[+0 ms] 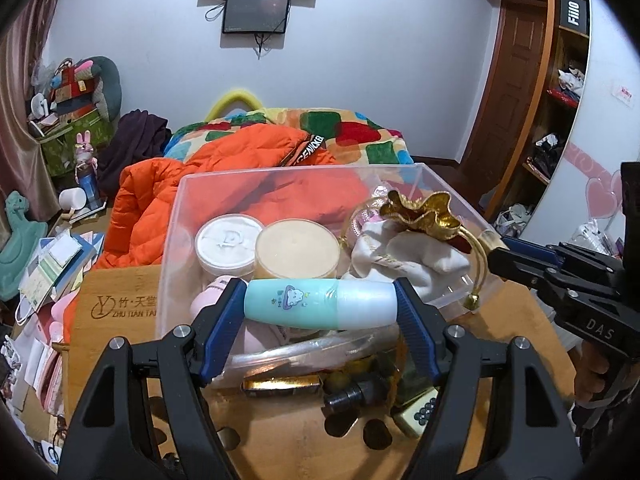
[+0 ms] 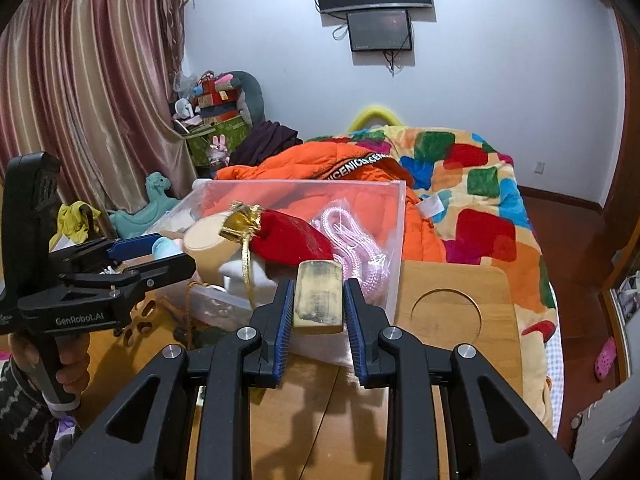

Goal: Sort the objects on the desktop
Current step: 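Carry the tube with left while right carries the eraser over the clear box, then release the tube into the box with left while right releases the eraser inside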

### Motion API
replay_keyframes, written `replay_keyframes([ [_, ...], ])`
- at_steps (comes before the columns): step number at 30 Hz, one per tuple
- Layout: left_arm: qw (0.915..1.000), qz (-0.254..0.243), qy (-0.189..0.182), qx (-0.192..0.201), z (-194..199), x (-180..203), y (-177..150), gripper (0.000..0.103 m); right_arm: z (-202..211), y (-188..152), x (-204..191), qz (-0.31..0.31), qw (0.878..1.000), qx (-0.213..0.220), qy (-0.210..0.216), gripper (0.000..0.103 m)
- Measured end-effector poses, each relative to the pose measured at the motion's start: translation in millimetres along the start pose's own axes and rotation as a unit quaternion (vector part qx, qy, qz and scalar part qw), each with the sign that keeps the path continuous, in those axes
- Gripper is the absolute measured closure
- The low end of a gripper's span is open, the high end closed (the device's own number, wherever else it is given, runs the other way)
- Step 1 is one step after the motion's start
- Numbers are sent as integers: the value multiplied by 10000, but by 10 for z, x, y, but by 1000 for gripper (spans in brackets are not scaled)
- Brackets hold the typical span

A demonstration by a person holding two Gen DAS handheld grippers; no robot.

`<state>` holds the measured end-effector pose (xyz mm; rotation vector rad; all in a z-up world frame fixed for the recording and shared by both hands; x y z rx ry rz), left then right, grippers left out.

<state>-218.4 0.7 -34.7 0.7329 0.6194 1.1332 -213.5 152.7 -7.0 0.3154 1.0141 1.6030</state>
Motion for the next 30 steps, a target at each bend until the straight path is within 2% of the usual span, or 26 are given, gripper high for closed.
replay_keyframes([
  [10,9999,-139,8,18,-41,70,26,30,-139,13,-34,83,9998,-107,-140,80],
  [21,10000,-41,-62,58,70,34,12,29,36,-30,-137,190,9996,3,-223,80],
  [30,9989,136,163,419,478,-130,30,25,264,-166,-269,206,9996,72,-174,67],
])
Point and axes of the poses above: each gripper's, at about its wrist camera, not at the fingertips, and z roughly against the way its jaws point, x to its right, y to its top, the point moved 3 cm from there along -z, roughly the way its jaws point, and after that the axes turned 14 degrees about -z, right-handed, at the moved point
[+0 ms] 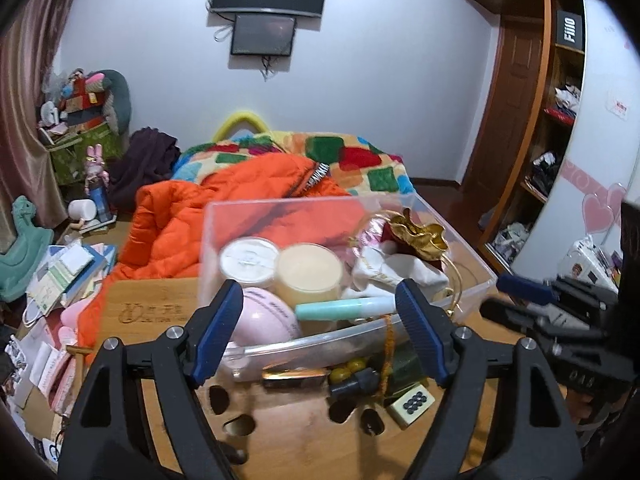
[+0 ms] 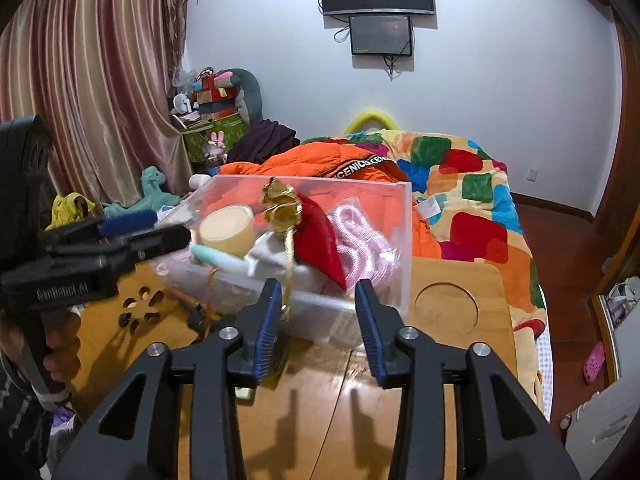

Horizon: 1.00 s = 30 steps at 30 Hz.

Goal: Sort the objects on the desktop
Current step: 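Release the tube into the box with left while right releases the eraser inside, then grasp the green glass bottle with the right gripper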

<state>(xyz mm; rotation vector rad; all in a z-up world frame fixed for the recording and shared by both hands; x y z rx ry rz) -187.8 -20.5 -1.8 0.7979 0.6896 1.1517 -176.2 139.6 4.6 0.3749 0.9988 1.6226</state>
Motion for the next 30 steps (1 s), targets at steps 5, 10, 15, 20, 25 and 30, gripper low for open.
replay_keyframes([
  [5,9998,193,112,9,173,-178,-126,23,-9,-215,-106,23,9997,-228,67,66],
  [10,9991,271,301,-137,255,-290,-365,20,-110,-472,-189,-32,9985,-527,142,66],
  [15,9980,323,352,-415,209,-308,-614,20,-269,-669,-282,1,9968,-793,71,66],
  [20,9969,264,384,-639,51,-255,-733,20,-377,-675,-252,-197,9957,-900,-33,52],
  [25,9964,347,273,-718,-39,-253,-811,20,-410,-552,-211,-267,9972,-653,-253,33],
  [30,9958,408,242,-783,-78,-271,-876,20,-537,-482,-274,-256,9968,-756,-95,33],
])
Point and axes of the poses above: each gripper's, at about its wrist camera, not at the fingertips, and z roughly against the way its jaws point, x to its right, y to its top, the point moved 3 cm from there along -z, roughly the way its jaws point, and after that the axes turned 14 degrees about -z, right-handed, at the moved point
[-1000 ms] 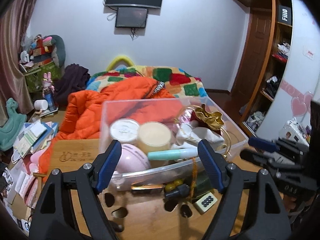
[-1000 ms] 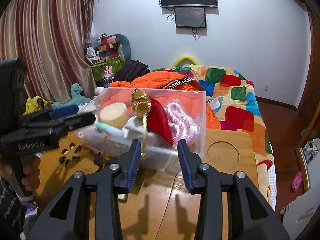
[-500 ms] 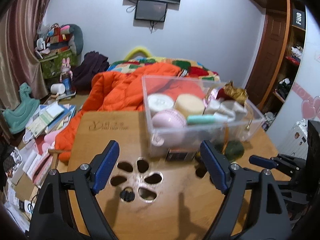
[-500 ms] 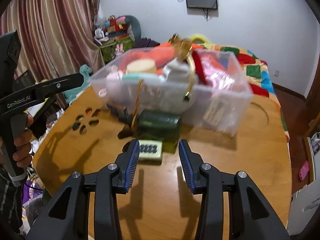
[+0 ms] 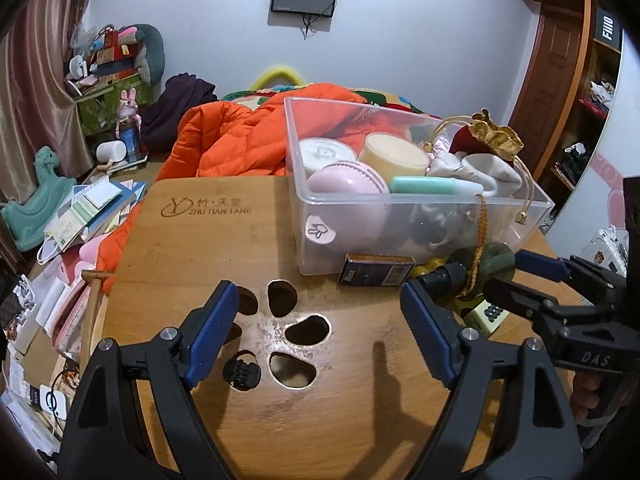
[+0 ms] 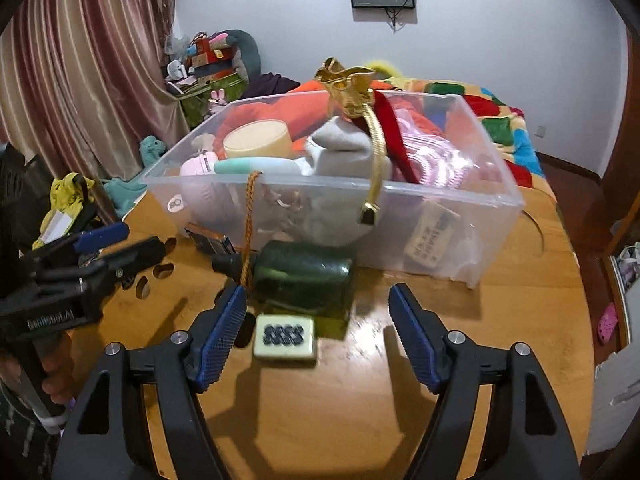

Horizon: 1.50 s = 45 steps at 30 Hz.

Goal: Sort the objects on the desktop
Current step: 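Grasp the green glass bottle with the right gripper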

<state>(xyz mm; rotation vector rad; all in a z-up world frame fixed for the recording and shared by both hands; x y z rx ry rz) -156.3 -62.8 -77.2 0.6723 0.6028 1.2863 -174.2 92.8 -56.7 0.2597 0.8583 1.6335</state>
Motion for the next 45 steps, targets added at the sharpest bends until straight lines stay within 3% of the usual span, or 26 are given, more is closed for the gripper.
replay_keyframes([
  [6,9999,44,-24,-98,-55,-22,-45,20,-189,0,-51,-30,9997,-192,120,33],
  [11,9999,34,-49,-121,-78,1,-38,20,-185,0,13,-197,9991,-162,349,46],
  [31,9994,-202,-108,-241,-197,279,42,20,173,-131,452,-519,9980,-211,303,44],
  [40,9990,-279,54,-340,-300,342,140,20,66,-40,302,-338,9987,-196,315,44],
  [45,9990,-140,2,-424,-384,354,164,29,13,-34,266,-303,9986,-223,373,48],
])
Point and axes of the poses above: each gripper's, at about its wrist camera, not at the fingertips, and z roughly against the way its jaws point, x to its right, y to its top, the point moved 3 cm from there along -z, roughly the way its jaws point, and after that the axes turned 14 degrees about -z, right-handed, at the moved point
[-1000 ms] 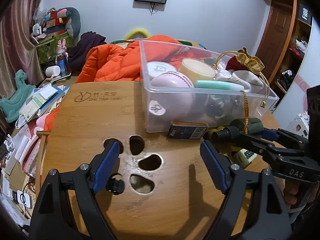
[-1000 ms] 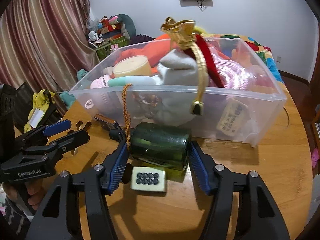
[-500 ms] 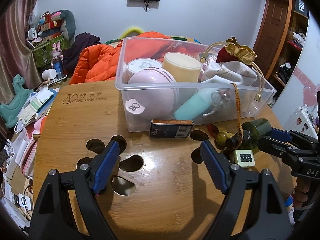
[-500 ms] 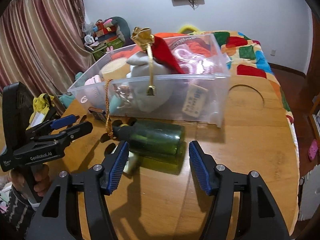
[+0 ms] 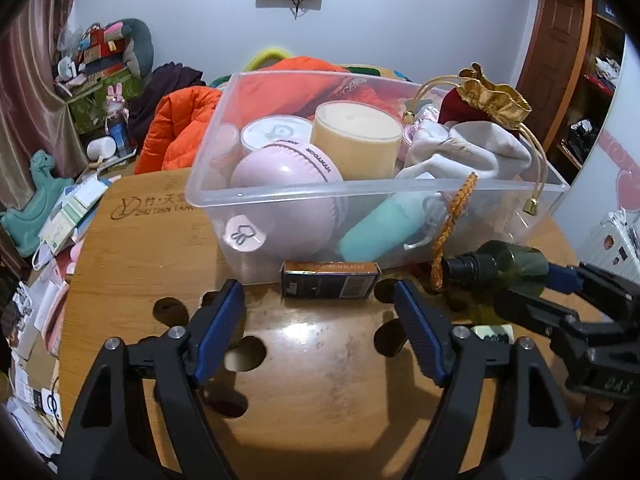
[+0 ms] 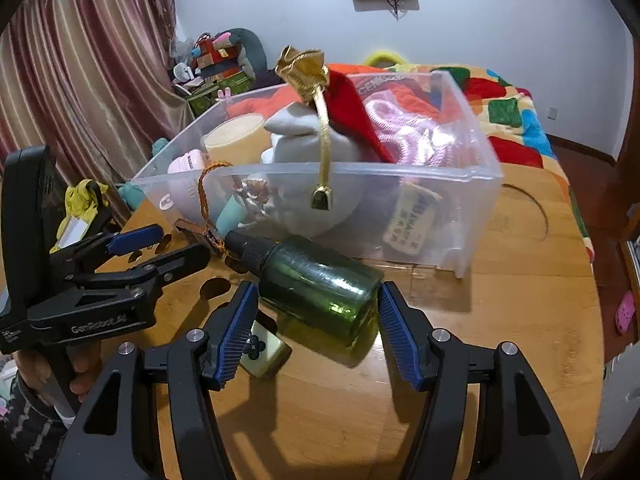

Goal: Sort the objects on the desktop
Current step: 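Grasp the green glass bottle with the right gripper, then grasp the black blade pack with left while right lifts the green bottle, then carry the blade pack with left while right carries the green bottle over the box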

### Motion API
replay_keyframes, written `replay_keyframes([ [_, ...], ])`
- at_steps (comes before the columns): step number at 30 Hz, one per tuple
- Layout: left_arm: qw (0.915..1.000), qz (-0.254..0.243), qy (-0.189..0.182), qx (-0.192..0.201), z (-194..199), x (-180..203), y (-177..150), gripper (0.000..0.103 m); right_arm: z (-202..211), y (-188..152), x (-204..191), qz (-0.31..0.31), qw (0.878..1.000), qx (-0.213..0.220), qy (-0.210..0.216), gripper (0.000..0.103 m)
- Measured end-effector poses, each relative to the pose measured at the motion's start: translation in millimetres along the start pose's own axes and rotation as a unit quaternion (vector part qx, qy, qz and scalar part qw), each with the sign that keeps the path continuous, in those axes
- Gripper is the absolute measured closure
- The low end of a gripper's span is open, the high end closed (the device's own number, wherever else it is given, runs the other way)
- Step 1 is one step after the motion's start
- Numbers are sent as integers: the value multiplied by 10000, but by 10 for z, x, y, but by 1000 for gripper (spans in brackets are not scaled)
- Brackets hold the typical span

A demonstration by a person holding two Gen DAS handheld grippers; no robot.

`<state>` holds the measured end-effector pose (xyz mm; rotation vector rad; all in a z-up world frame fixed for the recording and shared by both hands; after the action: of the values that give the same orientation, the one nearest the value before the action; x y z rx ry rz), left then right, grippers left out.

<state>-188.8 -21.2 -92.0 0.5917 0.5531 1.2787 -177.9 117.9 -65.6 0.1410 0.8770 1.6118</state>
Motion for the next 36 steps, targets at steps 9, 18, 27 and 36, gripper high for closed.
replay_keyframes([
  [9,9995,227,180,-125,-76,30,28,40,197,-35,139,-119,9996,244,14,49],
  [18,9995,265,135,-66,-21,61,-8,56,485,-17,223,-246,9981,554,77,49],
  [27,9989,152,387,204,246,65,-38,56,660,48,264,-332,9965,761,98,49],
  [36,9965,-28,497,673,597,89,88,56,778,146,147,-178,9952,950,136,49],
])
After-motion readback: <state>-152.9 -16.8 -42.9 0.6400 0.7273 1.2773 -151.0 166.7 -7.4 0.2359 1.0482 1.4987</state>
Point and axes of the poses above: each gripper's, at about its wrist camera, not at the fingertips, and z roughly against the way its jaws point, x to its right, y to its top, the point moved 3 cm from there along -z, roughly the way its jaws point, and after that the axes turned 14 degrees about -z, right-handed, at the moved point
